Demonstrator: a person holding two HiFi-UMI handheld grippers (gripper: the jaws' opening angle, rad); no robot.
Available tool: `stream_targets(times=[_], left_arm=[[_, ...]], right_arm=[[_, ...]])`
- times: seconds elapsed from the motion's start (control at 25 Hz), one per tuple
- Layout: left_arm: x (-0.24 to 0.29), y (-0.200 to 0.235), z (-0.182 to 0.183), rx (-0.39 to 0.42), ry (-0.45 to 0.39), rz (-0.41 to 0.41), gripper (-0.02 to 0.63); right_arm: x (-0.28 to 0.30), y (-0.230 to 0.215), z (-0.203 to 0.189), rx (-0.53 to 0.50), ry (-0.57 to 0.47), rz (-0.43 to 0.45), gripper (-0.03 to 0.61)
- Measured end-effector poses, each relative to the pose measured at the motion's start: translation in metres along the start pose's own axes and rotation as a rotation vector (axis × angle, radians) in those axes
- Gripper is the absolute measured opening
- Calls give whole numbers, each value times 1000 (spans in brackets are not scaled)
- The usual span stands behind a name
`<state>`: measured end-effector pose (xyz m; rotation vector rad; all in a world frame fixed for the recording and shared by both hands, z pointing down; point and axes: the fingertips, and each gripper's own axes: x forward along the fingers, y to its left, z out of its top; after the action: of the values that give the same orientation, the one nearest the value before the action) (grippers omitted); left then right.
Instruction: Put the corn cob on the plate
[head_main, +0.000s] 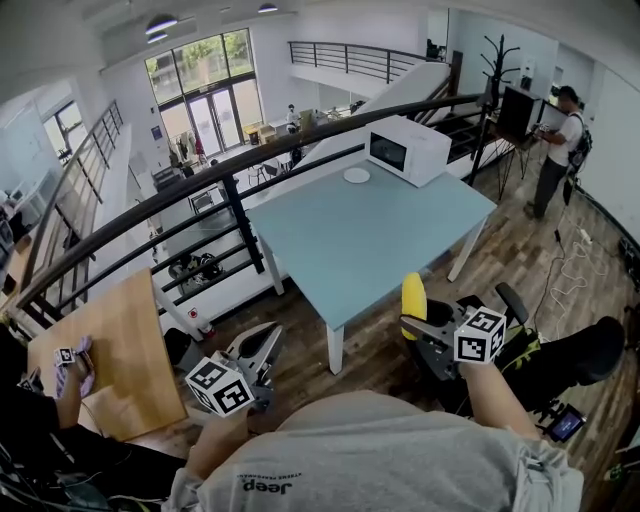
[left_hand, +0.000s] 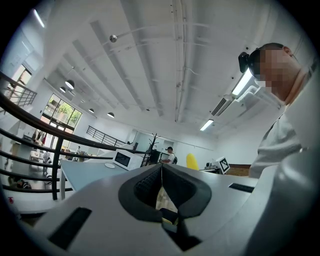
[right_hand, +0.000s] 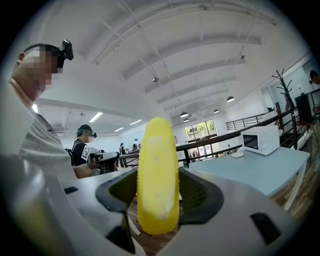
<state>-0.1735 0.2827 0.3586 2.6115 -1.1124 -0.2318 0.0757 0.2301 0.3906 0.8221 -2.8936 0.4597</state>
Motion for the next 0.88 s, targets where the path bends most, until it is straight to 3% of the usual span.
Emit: stream_targets(times=[0.36, 0.88], left_arm=[[34, -20, 3, 22, 10, 12, 21], [116, -60, -21, 32, 50, -13, 21]], right_arm=[[-20, -22, 12, -23, -5, 38, 256], [-63, -86, 5, -19, -8, 52, 256]])
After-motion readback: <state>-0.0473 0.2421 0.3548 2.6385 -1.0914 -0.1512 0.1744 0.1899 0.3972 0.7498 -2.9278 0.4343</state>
